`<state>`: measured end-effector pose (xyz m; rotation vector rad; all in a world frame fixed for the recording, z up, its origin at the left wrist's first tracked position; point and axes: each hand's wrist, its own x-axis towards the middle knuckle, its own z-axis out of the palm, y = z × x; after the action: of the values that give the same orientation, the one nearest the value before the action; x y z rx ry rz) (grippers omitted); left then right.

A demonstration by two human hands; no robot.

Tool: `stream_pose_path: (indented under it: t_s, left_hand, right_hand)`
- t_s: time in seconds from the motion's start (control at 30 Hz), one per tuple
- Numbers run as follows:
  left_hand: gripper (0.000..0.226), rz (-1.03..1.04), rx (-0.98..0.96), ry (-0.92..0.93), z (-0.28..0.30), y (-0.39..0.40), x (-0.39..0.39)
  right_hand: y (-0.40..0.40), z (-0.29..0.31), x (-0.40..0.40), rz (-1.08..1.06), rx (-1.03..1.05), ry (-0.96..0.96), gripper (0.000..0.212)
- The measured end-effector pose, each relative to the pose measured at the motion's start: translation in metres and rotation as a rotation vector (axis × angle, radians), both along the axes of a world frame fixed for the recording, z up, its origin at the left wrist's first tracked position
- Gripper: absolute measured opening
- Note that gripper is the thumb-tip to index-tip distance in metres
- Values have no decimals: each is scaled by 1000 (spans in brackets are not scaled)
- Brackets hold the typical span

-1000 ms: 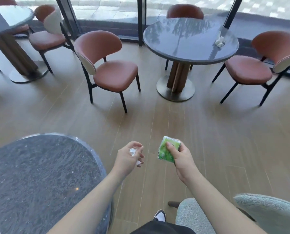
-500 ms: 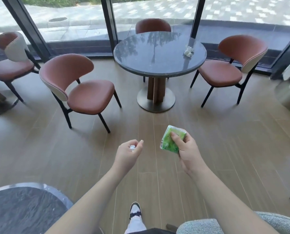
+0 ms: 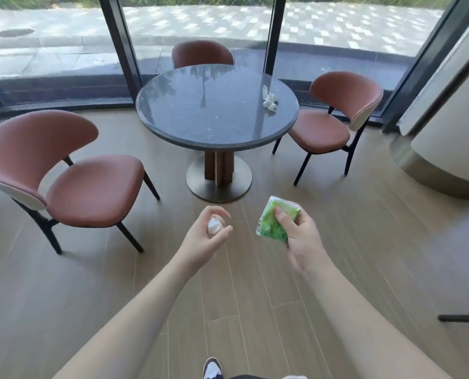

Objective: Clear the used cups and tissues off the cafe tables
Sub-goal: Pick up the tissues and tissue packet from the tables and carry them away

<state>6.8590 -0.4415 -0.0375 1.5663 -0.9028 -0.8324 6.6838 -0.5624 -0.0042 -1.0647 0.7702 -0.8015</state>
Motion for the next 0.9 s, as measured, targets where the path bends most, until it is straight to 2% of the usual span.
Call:
stream_pose_path:
  t_s: [0.13, 0.23, 0.43, 0.67, 0.77, 0.9]
  left_hand:
    - [42, -37, 8, 361, 10, -47, 13]
    - [45, -41, 42, 426, 9, -86, 17]
    - [30, -126, -5, 255, -12, -174, 20]
    - [31, -42, 18, 53, -16, -291, 18]
    - [40, -47, 68, -25, -13, -335, 18]
    - [41, -50, 82, -24, -14, -383, 16]
  right_hand:
    - [-31, 4, 9, -11, -25, 9, 30]
    - [-59, 5, 11, -15, -32, 13, 31]
    - [-137, -5, 13, -54, -34, -3, 34]
    - [-246, -7, 7, -87, -10, -43, 32]
    - [-292, -2, 4, -98, -6, -56, 30]
    - [-337, -6, 6, -117, 1, -71, 27]
